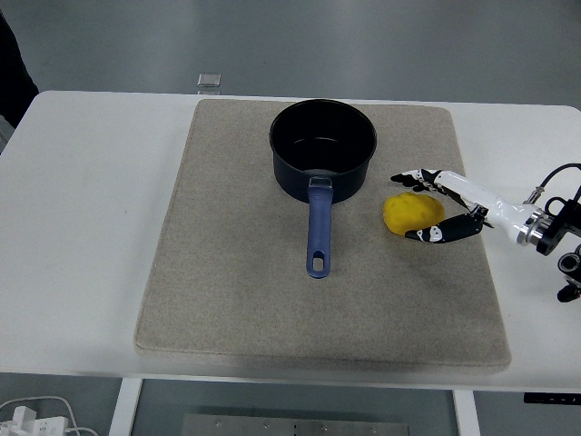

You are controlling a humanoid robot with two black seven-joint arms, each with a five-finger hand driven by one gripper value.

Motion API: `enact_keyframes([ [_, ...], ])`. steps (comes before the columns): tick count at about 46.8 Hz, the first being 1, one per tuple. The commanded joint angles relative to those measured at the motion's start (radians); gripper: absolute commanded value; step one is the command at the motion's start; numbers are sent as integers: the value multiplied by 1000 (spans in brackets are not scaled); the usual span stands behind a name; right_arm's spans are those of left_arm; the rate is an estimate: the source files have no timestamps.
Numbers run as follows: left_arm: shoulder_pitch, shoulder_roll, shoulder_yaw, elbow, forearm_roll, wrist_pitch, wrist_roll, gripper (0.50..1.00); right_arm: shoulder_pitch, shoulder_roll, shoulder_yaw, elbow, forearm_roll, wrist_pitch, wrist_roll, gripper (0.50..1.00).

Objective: Put the potato in the blue pot

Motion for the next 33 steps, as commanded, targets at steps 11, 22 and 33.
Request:
enact_keyframes([
  [11, 0, 0, 0, -2, 2, 0, 0, 999, 0, -2, -2, -1, 1, -4, 21, 500],
  [22, 0, 0, 0, -2, 2, 0, 0, 999, 0, 0, -4, -1, 1, -9, 40, 500],
  [33, 0, 0, 0, -3, 2, -2, 0, 999, -6, 0, -4, -2, -1, -9, 40, 500],
])
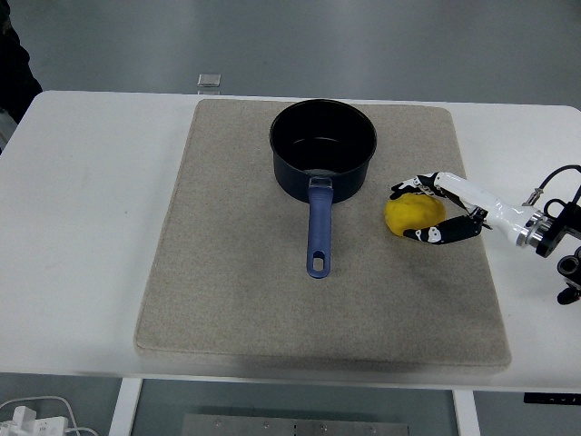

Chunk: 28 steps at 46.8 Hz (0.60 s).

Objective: Put the potato in the blue pot

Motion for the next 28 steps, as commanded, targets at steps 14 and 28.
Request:
enact_keyframes([
  [14, -1, 0, 0, -2, 0, 1, 0, 999, -1, 2, 2, -3, 1, -3, -5, 500],
  [28, -1, 0, 0, 0, 0, -1, 0, 999, 3, 2, 8, -3, 2, -20, -9, 500],
])
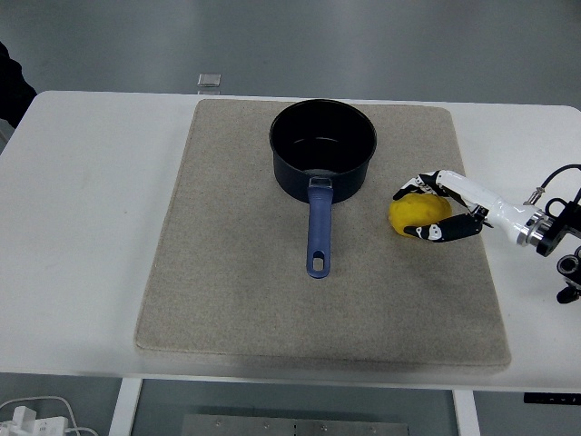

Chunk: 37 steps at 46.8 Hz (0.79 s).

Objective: Put the potato in the blue pot

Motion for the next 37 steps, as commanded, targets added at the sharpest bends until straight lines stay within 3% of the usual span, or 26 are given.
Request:
enact_keyframes([
  [1, 0, 0, -1, 2, 0, 0, 0, 999, 0, 0, 3, 0, 0, -5, -2, 500],
  [15, 0, 0, -1, 2, 0, 0, 0, 999, 15, 0, 14, 2, 17, -11, -3, 500],
  [28, 0, 0, 1, 0, 0, 0, 0, 999, 133, 3, 0, 2, 65, 1, -12, 500],
  [37, 0, 0, 1, -2, 1, 0, 0, 999, 235, 6, -5, 2, 167, 33, -61, 500],
])
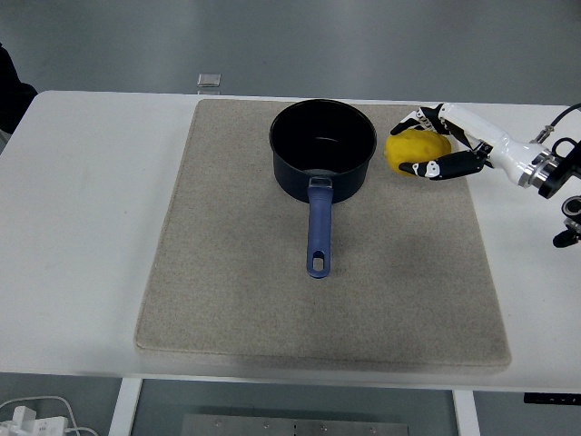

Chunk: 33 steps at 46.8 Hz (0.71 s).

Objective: Put the potato in the blue pot

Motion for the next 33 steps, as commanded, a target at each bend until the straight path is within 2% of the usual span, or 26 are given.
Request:
enact_keyframes([
  [1, 0, 0, 0, -1, 0, 0, 0, 999, 54, 3, -1, 0, 45, 17, -24, 500],
  [10, 0, 0, -1, -2, 0, 0, 0, 999, 188, 38, -87, -11, 99, 17, -40, 500],
  [16, 0, 0, -1, 1, 0, 0, 0, 999, 258, 90, -147, -57, 113, 17, -38, 500],
  [24, 2, 0, -3, 1, 0, 0, 0, 999, 289, 179, -165, -137, 112, 20, -40, 500],
  [33, 2, 0, -3, 1, 0, 0, 0, 999, 294, 301, -169, -261, 112, 51, -40, 500],
])
